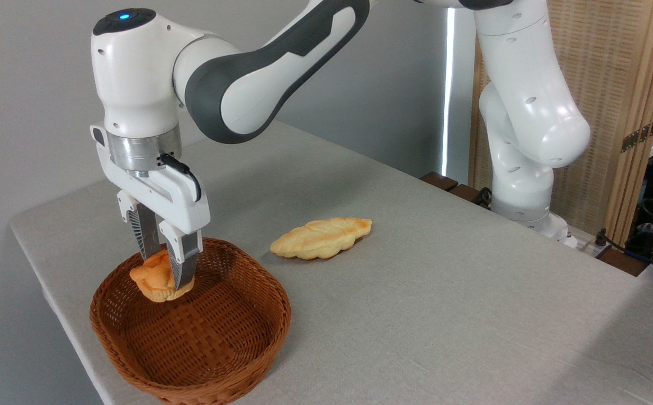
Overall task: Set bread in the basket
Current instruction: 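Lower the bun into the basket and open the gripper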
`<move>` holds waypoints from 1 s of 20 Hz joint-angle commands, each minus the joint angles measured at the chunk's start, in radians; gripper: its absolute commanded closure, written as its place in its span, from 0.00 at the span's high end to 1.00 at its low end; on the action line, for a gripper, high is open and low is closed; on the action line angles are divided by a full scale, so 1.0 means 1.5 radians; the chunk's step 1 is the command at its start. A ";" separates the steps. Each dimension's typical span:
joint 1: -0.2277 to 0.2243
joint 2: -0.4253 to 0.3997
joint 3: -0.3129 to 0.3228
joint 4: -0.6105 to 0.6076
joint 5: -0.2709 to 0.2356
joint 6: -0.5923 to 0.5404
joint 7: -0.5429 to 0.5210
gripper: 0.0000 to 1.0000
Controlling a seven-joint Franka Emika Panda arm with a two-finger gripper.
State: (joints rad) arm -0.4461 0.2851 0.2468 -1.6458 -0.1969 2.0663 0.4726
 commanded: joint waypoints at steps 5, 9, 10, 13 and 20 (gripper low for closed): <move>-0.001 -0.002 0.004 0.001 -0.005 0.017 0.003 1.00; -0.001 -0.002 0.003 0.002 -0.005 0.017 0.003 1.00; -0.001 -0.002 0.004 0.003 -0.005 0.017 0.003 1.00; 0.000 -0.002 0.005 0.029 -0.007 0.017 -0.004 1.00; 0.029 -0.077 0.045 0.052 -0.003 -0.130 0.000 1.00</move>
State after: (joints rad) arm -0.4248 0.2402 0.2928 -1.5582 -0.1969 1.9744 0.4688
